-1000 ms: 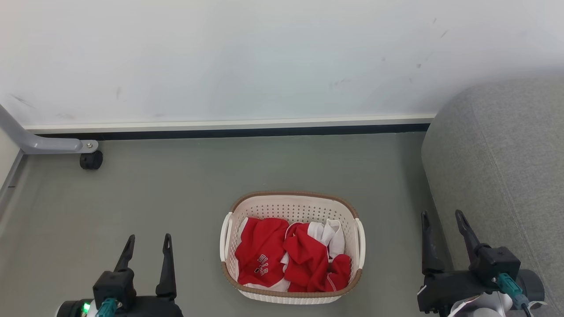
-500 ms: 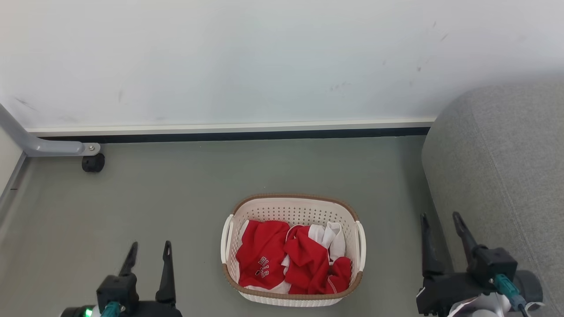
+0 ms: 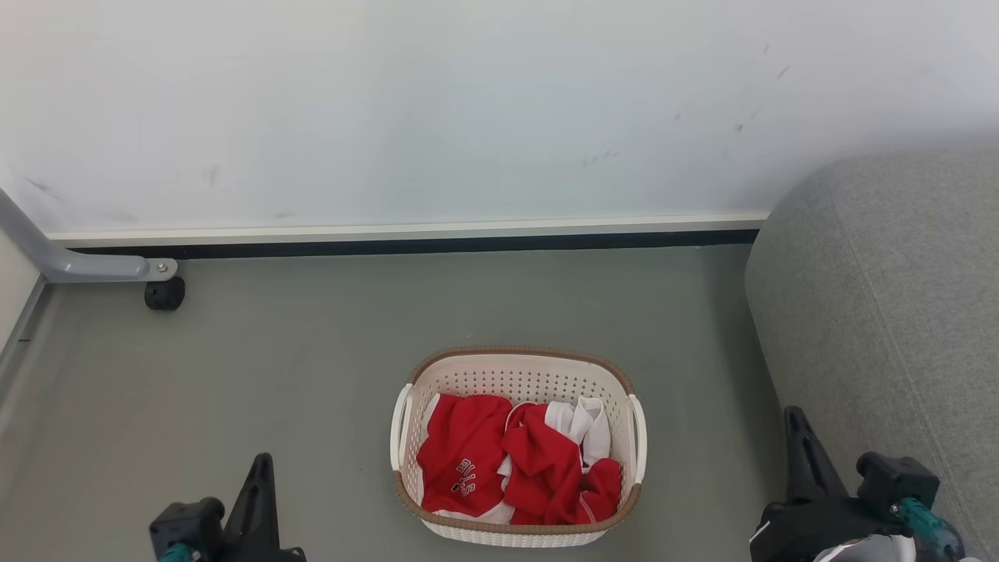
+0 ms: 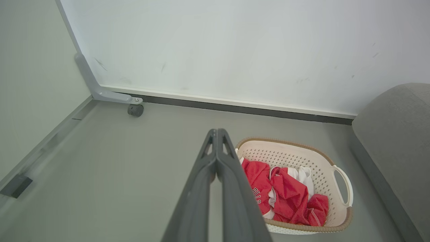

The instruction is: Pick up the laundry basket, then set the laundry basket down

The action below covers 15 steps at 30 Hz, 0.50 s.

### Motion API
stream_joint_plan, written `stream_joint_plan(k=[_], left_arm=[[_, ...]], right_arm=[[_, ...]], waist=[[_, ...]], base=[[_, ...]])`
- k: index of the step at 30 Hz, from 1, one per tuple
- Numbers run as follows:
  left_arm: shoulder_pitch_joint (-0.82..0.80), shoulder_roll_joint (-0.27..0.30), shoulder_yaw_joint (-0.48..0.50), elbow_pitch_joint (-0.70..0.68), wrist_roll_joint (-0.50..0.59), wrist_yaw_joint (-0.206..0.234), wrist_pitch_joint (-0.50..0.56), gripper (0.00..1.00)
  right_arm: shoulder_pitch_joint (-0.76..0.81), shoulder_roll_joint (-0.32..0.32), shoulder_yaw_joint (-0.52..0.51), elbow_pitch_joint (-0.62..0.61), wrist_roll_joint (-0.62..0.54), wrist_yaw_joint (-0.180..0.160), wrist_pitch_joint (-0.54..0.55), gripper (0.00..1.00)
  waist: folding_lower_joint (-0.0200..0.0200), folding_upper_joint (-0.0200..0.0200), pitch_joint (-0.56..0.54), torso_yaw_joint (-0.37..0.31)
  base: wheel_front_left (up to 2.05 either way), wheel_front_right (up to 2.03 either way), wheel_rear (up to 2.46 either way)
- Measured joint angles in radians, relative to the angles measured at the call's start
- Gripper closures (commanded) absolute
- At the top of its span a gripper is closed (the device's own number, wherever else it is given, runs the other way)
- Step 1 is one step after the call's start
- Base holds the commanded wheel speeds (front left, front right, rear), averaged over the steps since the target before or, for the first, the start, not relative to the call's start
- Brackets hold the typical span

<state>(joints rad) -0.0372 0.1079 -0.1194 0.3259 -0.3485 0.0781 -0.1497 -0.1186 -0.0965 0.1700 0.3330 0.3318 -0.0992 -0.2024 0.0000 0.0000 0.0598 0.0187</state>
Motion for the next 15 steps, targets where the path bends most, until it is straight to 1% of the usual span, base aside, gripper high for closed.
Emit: stream_joint_plan(k=[5,11,14,15], left_arm=[[-0.001,-0.004,0.012,0.002,-0.091,-0.009,0.017,1.00],[-0.001,-0.009,0.026,0.002,-0.171,-0.026,0.037,1.00],[-0.002,-0.012,0.036,0.002,-0.221,-0.027,0.050,1.00],[-0.002,-0.013,0.038,0.002,-0.230,-0.035,0.052,1.00]], right_arm=[[0.000,0.004,-0.017,0.000,0.086,0.013,0.023,1.00],[0.000,0.009,-0.039,0.000,0.179,0.028,0.048,1.00],[0.000,0.011,-0.050,0.000,0.221,0.037,0.061,1.00],[0.000,0.012,-0.054,0.000,0.238,0.038,0.062,1.00]], waist=[[0.0000,0.0000,-0.004,-0.001],[0.0000,0.0000,-0.008,-0.002],[0.0000,0.0000,-0.010,-0.003],[0.0000,0.0000,-0.011,-0.003]], base=[[0.00,0.00,0.00],[0.00,0.00,0.00],[0.00,0.00,0.00],[0.00,0.00,0.00]])
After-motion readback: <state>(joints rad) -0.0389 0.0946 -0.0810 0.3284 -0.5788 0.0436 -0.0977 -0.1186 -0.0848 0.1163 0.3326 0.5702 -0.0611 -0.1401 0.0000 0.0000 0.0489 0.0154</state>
